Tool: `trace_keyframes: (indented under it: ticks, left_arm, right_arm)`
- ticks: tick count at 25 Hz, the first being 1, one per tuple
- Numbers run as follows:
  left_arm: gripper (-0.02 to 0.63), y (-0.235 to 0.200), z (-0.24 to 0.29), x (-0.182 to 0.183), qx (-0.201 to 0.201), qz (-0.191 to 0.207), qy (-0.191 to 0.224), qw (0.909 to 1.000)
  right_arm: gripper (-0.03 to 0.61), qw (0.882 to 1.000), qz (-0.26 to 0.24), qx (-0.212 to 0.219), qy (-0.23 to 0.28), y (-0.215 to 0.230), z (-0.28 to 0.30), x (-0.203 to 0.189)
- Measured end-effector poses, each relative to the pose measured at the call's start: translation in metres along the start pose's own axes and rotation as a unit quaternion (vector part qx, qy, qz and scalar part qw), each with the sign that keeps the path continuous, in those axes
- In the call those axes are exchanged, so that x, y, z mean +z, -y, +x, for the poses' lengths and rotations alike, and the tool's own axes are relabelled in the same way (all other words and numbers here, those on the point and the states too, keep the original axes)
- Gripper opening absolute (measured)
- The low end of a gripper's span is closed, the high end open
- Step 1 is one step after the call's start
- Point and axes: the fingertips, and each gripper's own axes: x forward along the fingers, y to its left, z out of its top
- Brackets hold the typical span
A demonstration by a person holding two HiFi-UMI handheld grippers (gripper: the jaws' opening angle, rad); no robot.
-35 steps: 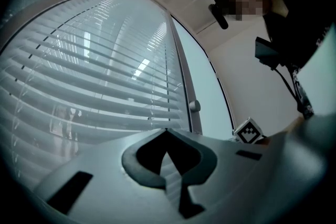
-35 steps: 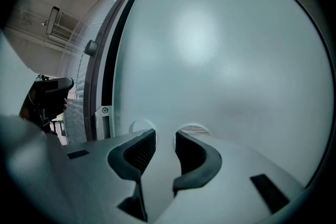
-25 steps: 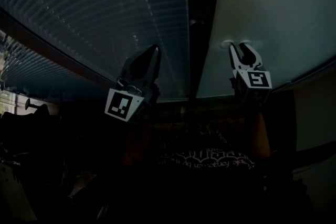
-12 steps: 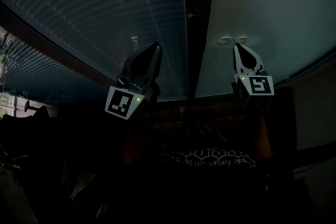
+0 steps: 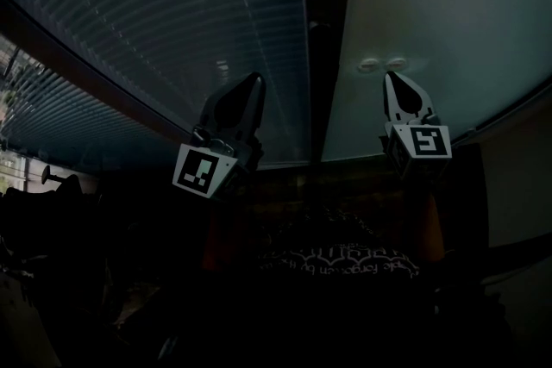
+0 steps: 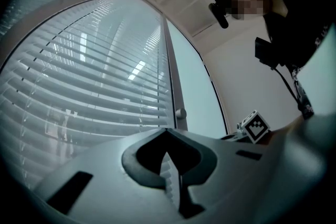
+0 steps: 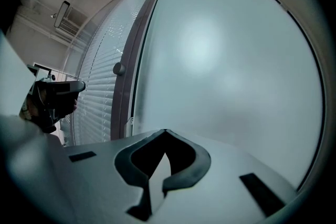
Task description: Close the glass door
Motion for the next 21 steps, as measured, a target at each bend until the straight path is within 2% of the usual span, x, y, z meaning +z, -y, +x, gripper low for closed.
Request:
trace_keyframes:
  ticks: [21]
  left_arm:
    - [0.002, -0.0025, -0.0040, 0.0001, 0.005, -0.001, -0.001, 1.0000]
  right_arm:
    - [0.003, 1.000, 0.000, -0.005, 0.004, -0.0003, -0.0032, 0.0057]
